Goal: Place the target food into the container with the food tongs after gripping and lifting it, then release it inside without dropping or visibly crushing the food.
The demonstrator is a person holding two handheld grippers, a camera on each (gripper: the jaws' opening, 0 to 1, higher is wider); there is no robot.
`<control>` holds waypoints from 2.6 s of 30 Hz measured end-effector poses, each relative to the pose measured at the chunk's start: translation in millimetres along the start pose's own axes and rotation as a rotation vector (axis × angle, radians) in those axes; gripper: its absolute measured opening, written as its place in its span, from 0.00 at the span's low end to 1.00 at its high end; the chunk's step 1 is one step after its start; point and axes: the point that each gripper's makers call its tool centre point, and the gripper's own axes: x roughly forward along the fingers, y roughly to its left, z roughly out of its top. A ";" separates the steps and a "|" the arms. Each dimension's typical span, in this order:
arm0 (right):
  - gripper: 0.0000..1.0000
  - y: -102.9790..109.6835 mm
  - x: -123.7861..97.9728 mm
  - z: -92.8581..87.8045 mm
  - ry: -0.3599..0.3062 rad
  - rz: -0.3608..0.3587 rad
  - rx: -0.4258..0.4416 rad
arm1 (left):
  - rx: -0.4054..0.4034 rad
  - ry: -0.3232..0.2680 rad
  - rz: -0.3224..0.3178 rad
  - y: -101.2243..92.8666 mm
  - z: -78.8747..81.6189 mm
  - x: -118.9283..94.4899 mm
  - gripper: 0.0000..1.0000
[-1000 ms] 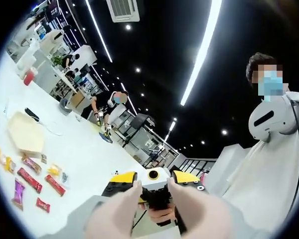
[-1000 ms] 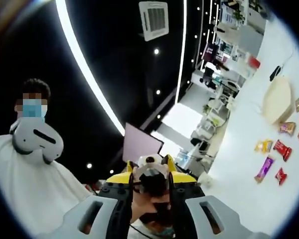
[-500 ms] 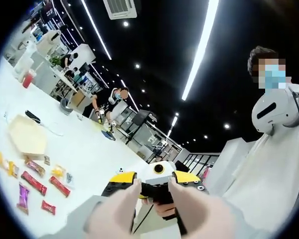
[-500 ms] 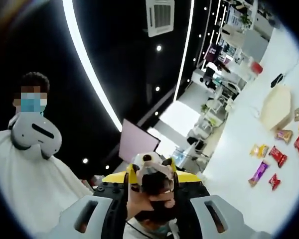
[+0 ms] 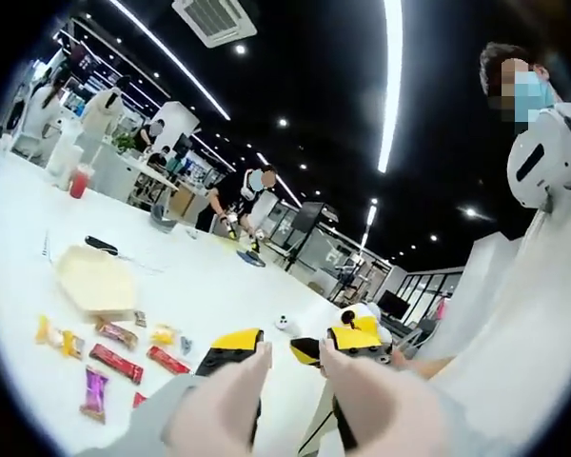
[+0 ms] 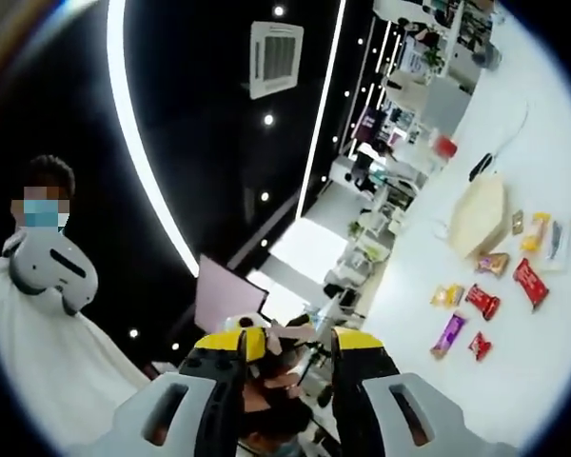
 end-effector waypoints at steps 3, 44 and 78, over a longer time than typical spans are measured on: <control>0.33 -8.0 -1.8 -2.7 0.004 -0.030 -0.005 | 0.006 -0.014 0.034 10.7 -1.9 1.3 0.25; 0.50 -78.7 -0.1 9.1 0.146 -0.158 -0.338 | 0.136 -0.081 0.401 69.9 -1.1 4.5 0.25; 0.55 -75.8 -18.6 24.1 0.382 -0.435 -0.781 | 0.144 -0.101 0.493 79.7 -8.4 -26.4 0.25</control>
